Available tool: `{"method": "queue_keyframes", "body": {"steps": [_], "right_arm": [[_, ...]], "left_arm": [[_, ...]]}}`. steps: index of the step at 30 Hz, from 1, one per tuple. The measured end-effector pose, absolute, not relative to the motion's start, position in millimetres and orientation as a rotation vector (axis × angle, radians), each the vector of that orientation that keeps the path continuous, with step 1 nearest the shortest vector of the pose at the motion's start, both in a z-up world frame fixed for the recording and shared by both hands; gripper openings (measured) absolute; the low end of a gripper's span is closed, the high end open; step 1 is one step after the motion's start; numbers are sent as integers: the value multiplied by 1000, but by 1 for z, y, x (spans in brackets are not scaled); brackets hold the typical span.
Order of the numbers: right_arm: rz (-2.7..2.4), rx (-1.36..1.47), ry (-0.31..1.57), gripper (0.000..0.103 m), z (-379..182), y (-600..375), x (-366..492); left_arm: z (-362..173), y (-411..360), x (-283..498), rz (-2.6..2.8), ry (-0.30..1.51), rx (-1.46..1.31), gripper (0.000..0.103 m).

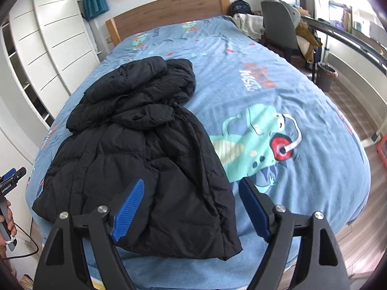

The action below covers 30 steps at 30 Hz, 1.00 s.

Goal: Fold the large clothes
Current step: 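Move both tools to the side edge of the folded coat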

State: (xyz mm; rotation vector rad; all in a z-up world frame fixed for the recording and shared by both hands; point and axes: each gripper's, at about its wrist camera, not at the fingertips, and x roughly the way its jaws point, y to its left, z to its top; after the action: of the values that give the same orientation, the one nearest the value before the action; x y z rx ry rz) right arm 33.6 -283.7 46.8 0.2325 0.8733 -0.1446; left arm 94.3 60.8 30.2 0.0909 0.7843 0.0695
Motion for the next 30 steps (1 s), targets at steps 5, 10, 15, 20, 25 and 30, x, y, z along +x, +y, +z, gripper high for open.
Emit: {"method": "queue_keyframes", "body": {"steps": [5,10,15,20,25,30], "right_arm": [[-172,262,874,80,40,-295,32],[-194,283,867,80,38,-305,29],[-199,292,866,81,35,-309,27],[-200,307,868,81,31,-311,27],[-203,311,872,81,28,-311,27],[-203,311,874,81,27,-312,28]], "left_arm": [[24,69,98,89,805,82,88],[18,75,101,98,824,82,88],[13,78,101,101,838,89,88],[11,81,102,105,845,94,88],[8,84,103,110,852,93,89],[5,87,103,110,861,96,90]]}}
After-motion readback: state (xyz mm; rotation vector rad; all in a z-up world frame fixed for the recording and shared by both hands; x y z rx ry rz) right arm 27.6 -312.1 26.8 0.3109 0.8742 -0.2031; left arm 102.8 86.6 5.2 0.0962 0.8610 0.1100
